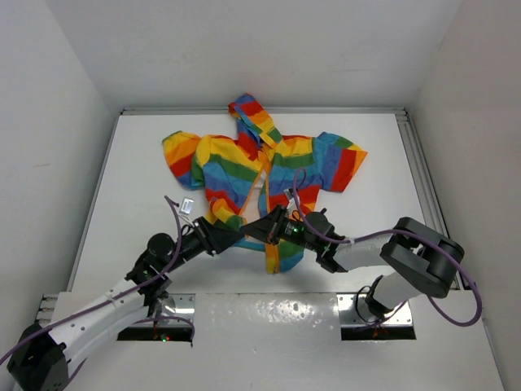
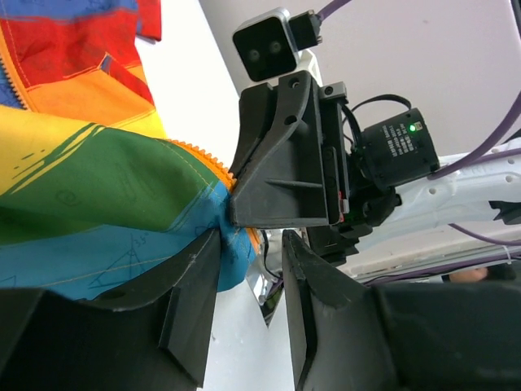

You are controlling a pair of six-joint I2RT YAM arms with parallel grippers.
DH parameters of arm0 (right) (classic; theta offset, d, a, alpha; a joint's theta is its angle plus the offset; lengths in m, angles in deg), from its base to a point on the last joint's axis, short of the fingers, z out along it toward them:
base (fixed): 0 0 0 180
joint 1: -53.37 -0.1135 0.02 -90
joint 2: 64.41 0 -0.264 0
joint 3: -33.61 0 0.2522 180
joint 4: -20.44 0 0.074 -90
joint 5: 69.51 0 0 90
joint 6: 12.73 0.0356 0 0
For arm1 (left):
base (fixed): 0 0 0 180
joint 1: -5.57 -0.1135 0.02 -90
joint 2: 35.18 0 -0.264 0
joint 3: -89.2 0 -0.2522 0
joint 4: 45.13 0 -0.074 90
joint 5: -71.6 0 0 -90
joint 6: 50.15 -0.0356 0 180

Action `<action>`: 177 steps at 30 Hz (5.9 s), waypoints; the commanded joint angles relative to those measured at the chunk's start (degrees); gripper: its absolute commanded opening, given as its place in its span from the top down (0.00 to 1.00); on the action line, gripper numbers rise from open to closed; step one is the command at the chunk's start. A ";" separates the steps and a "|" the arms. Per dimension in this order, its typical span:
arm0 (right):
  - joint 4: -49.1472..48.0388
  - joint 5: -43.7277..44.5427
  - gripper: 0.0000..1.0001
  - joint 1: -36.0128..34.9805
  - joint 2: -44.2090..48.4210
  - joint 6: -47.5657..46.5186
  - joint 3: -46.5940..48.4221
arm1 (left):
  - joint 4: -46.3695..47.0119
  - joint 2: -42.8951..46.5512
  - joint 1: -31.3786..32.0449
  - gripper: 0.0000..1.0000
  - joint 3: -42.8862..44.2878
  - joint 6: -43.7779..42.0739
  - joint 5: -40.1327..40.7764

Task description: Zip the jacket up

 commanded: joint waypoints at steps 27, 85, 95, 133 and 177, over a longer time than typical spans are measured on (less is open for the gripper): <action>-9.17 -0.08 1.00 0.54 -2.54 3.45 -0.12 | 6.21 -4.09 0.13 1.00 -6.92 -1.48 -1.57; 82.68 37.00 0.60 -16.77 3.09 -28.81 15.08 | -1.10 -3.64 0.13 1.00 2.49 -23.55 7.32; 82.77 38.68 0.55 -16.86 -0.08 -28.46 17.29 | 0.22 -5.23 0.13 1.00 2.05 -23.11 6.96; 78.81 36.22 0.94 -16.77 -0.25 -23.97 11.30 | 0.75 -5.75 0.13 1.00 1.87 -23.11 7.05; -3.46 44.13 1.00 -16.77 24.01 -41.11 -16.21 | 12.17 -19.55 0.74 1.00 10.75 -14.58 -5.78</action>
